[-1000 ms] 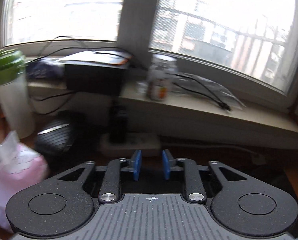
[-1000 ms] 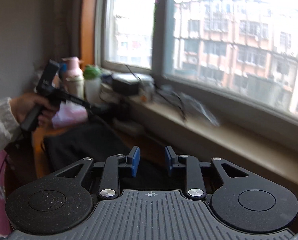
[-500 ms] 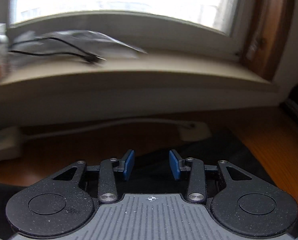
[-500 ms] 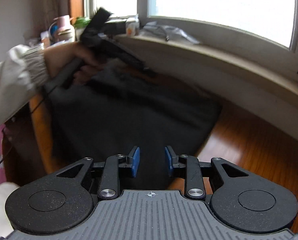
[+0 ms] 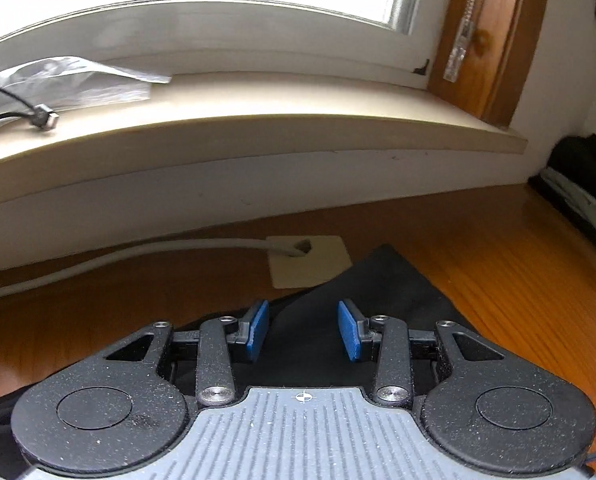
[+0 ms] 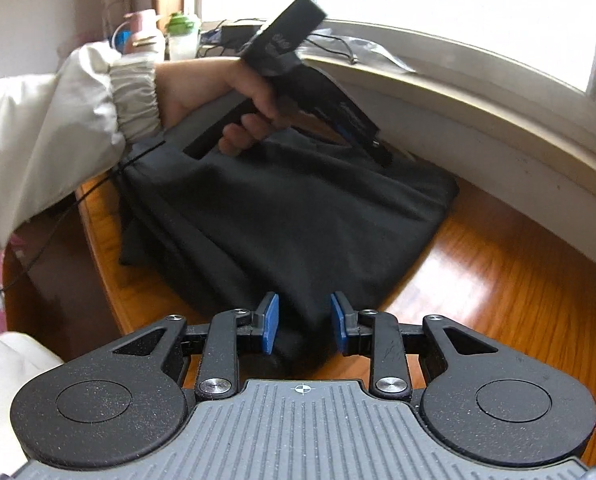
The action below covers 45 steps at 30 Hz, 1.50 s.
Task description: Fold clothes
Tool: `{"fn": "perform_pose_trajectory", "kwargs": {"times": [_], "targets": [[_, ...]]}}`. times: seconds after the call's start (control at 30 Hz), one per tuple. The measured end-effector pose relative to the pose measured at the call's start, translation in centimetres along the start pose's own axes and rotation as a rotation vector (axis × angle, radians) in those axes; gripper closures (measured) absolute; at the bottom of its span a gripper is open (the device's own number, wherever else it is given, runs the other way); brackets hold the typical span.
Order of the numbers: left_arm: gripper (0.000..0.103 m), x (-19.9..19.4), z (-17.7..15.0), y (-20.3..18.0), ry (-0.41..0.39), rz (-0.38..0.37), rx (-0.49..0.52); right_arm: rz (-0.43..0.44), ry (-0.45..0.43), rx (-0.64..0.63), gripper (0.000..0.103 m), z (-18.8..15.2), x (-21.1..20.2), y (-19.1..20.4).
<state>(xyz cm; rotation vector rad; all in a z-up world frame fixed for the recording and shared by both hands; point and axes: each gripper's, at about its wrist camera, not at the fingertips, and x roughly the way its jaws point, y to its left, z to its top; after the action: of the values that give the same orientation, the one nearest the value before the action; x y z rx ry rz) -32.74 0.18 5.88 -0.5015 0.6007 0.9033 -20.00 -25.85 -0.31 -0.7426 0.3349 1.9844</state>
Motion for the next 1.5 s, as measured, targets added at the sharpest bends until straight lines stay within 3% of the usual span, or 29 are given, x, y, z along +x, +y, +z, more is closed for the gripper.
{"fn": "perform_pose_trajectory", "kwargs": {"times": [0.03, 0.07, 0.1, 0.3, 0.4, 0.47, 0.5, 0.6, 0.7, 0.73, 0.9, 0.93, 1.03, 1.17, 1.23, 1.5], "targets": [[0.047, 0.2, 0.1, -0.1, 0.0, -0.013, 0.008, -0.002, 0.002, -0.01, 0.074, 0.0, 0.2, 0.3], [0.043, 0.3, 0.2, -0.3, -0.001, -0.028, 0.017, -0.004, 0.004, -0.017, 0.081, -0.1, 0.3, 0.5], [0.043, 0.4, 0.3, -0.5, -0.007, -0.042, 0.032, -0.009, 0.002, -0.021, 0.096, -0.2, 0.3, 0.7], [0.045, 2.3, 1.3, -2.3, -0.016, -0.069, 0.111, -0.007, -0.05, 0.035, 0.099, -0.7, -0.8, 0.4], [0.06, 3.5, 1.7, -3.1, 0.0, -0.075, 0.15, 0.006, -0.058, 0.046, 0.092, -0.9, -0.2, 0.2], [0.09, 4.0, 1.8, -3.5, 0.004, -0.086, 0.181, 0.013, -0.061, 0.051, 0.092, -1.1, 0.4, 0.3], [0.099, 4.1, 1.8, -3.8, 0.005, -0.089, 0.195, 0.014, -0.059, 0.055, 0.092, -1.2, 0.6, 0.4], [0.101, 3.8, 2.0, -4.7, -0.032, -0.048, 0.243, 0.028, -0.057, 0.069, 0.099, -1.7, 0.7, 0.9], [0.102, 3.3, 3.2, -4.5, -0.077, 0.01, 0.212, 0.051, -0.049, 0.072, 0.101, -2.3, 0.1, 1.7], [0.102, 3.4, 3.4, -4.4, -0.064, -0.001, 0.212, 0.054, -0.046, 0.065, 0.101, -2.5, 0.1, 1.9], [0.101, 1.4, 3.4, -3.4, -0.074, 0.009, 0.223, 0.056, -0.057, 0.082, 0.1, -2.9, -1.1, 1.8], [0.097, 0.7, 3.4, -2.8, -0.084, 0.01, 0.207, 0.056, -0.066, 0.089, 0.098, -2.9, -1.5, 1.6], [0.071, -2.3, 3.0, -0.5, -0.11, 0.04, 0.186, 0.046, -0.104, 0.095, 0.091, -2.4, -2.0, 1.4], [0.06, -5.8, 1.2, 2.9, -0.107, 0.096, 0.186, 0.053, -0.141, 0.09, 0.072, -0.9, -0.6, 1.4], [0.053, -7.1, 0.1, 4.4, -0.095, 0.114, 0.179, 0.075, -0.139, 0.076, 0.07, 0.1, 0.6, 1.6], [0.056, -6.8, -3.8, 7.6, 0.013, 0.109, 0.199, 0.141, -0.103, -0.006, 0.07, 4.0, 3.4, 1.5]]}}
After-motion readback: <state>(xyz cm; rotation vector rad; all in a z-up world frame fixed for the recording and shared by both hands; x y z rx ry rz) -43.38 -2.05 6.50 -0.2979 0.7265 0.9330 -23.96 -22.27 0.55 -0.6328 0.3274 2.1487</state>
